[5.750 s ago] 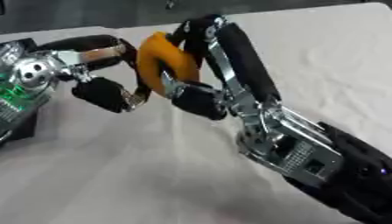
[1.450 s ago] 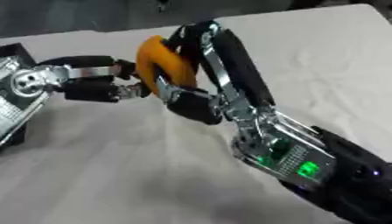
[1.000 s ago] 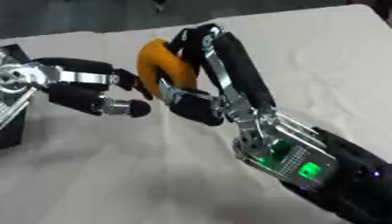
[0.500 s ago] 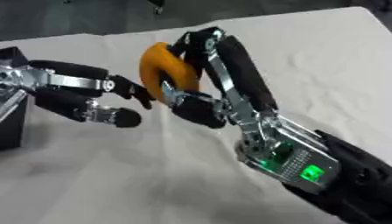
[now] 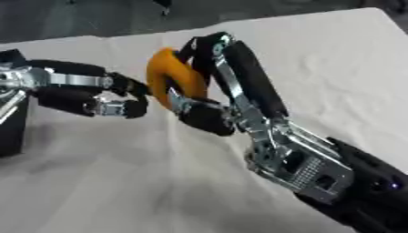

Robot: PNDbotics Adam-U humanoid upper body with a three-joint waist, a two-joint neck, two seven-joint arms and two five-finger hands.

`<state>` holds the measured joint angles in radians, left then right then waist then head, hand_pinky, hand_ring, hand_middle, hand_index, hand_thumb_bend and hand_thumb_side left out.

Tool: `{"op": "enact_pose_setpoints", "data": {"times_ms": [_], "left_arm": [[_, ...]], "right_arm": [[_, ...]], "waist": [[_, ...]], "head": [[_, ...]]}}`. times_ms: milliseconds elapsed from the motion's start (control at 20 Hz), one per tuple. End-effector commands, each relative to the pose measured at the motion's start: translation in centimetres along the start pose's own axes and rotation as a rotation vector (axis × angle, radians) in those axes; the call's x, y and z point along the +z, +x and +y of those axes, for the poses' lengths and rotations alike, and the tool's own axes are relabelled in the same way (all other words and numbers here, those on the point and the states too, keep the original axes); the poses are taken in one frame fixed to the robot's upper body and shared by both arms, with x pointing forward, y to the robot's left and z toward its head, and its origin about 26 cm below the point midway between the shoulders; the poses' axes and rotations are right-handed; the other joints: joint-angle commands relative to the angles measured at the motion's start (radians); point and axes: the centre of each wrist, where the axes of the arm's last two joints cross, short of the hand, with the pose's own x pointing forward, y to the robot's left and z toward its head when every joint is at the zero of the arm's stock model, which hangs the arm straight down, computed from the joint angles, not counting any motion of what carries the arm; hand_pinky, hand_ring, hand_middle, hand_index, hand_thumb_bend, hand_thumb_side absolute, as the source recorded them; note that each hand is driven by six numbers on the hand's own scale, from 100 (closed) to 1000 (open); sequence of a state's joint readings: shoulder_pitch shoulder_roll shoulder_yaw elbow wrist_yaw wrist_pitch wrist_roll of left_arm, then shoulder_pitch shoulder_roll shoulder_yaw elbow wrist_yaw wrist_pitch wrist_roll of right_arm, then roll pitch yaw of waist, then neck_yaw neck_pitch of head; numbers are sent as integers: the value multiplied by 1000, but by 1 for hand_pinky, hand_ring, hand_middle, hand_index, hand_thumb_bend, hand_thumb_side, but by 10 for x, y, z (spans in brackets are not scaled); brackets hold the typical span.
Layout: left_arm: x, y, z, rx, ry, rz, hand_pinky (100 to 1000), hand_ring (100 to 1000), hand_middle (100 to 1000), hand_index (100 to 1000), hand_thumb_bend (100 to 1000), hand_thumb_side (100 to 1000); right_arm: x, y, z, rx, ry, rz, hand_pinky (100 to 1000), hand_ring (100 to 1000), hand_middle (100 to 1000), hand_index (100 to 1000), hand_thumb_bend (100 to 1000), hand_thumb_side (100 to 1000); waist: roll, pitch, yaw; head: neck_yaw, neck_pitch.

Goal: Pick up the objects with one hand, pass them to the other hand, and then place them into the box on the other side of the table.

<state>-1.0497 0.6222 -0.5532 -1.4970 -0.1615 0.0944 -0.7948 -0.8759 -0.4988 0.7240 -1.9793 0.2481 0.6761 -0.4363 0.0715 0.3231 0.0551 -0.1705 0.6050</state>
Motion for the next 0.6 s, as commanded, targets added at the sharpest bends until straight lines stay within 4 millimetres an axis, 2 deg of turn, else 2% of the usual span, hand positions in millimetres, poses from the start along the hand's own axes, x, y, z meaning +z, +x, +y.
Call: {"op": "enact_pose_setpoints", "data": {"times_ms": [50,600], "left_arm": [[4,1,12,-27,73,28,1000,1000,851,1000,347,1000],[0,13,12,-33,50,-38,1000,1000,854,1000,421,1000]], "right_arm": [[-3,15,-4,-11,-37,-9,553,385,347,266,100,100],[-13,24,-14,14,-48,-44,555,388,348,267,100,100]], "waist": [[-12,-41,2],[-18,-37,35]], "head": [[0,5],[-5,4]]}}
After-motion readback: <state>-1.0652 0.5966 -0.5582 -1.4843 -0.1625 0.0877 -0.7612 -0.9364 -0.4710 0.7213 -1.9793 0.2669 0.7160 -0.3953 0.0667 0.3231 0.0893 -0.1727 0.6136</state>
